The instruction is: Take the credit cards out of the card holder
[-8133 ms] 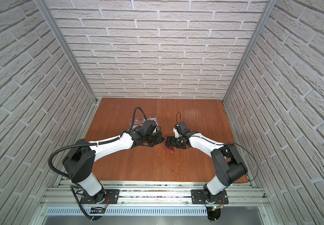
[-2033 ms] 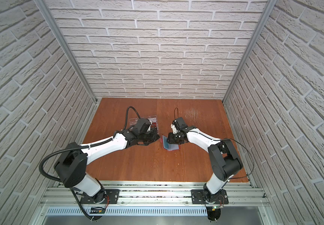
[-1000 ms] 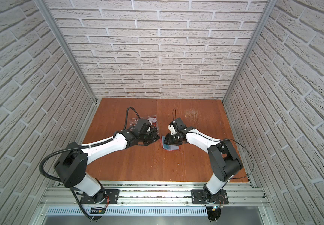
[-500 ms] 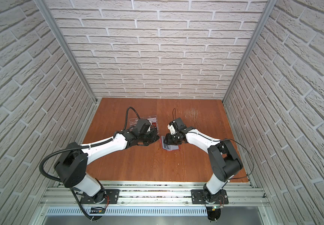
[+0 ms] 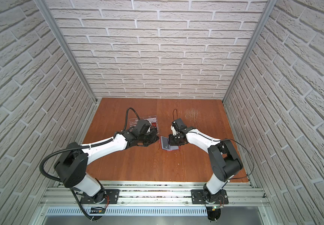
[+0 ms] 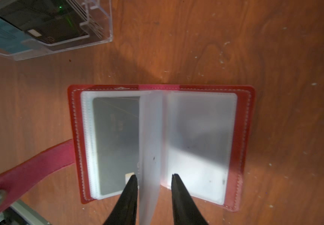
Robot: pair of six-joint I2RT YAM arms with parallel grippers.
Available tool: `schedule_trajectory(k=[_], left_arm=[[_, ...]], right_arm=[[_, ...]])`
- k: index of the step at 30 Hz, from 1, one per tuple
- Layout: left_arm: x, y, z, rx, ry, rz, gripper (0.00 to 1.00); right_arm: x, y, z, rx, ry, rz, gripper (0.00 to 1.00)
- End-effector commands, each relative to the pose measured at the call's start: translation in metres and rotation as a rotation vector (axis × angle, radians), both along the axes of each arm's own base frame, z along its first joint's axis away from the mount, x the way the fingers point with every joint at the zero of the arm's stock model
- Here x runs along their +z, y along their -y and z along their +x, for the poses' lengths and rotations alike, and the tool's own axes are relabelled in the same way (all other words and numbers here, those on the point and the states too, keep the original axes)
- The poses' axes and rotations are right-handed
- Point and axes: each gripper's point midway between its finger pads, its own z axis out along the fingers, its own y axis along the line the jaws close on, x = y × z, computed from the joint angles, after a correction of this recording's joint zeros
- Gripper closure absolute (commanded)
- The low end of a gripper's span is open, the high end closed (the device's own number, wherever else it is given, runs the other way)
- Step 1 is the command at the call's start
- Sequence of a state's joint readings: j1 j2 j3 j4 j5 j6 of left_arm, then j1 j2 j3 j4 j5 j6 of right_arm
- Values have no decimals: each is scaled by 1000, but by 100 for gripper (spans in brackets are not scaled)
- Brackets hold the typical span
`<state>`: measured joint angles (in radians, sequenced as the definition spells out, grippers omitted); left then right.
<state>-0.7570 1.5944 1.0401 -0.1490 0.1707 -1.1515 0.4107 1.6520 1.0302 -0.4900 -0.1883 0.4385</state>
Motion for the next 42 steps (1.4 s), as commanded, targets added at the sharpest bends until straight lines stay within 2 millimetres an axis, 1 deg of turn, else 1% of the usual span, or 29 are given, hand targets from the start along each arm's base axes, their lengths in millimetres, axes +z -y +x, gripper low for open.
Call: schedule_trajectory(k=[1, 4, 6, 12, 14, 16, 19, 20, 23, 25, 29, 34, 38, 41, 42], left_arm=[[-2, -9, 4, 11, 29, 28, 100], [-7, -12, 3, 12, 21, 45, 100], [-11, -13, 2, 13, 15, 51, 100], [-14, -15, 2, 13, 9, 53, 100], [-12, -15, 2, 14, 13, 52, 100], [-13, -15, 2, 15, 14, 56, 100], [-16, -17, 1, 16, 4, 64, 100], [-17, -19, 0, 17, 1, 66, 99], [-23, -24, -1, 25, -16, 76, 84], [-23, -27, -1, 30, -18, 73, 73], [-20, -33, 2, 38, -19, 72, 61], [-5, -37, 8, 48, 4, 54, 43], [9, -34, 11, 50, 22, 27, 31], [15, -33, 11, 52, 26, 16, 24], [17, -35, 10, 56, 29, 20, 20]], right_arm=[[8, 26, -1, -29, 36, -110, 68], [11, 34, -1, -41, 42, -156, 68], [15, 36, -1, -49, 48, -162, 70], [40, 31, 5, -35, 103, -185, 71], [48, 19, 7, -17, 116, -124, 71], [49, 4, 9, -4, 116, -46, 71], [36, -12, 11, 13, 74, 25, 71], [32, -17, 11, 19, 65, 49, 71], [21, -28, 10, 33, 45, 114, 71], [16, -31, 8, 39, 36, 137, 70], [8, -31, 5, 38, 24, 158, 69], [1, -31, 0, 39, 13, 200, 63], [-4, -33, -1, 39, 4, 226, 57], [-8, -33, -2, 37, -3, 233, 56], [-9, -33, -2, 37, -4, 235, 56]])
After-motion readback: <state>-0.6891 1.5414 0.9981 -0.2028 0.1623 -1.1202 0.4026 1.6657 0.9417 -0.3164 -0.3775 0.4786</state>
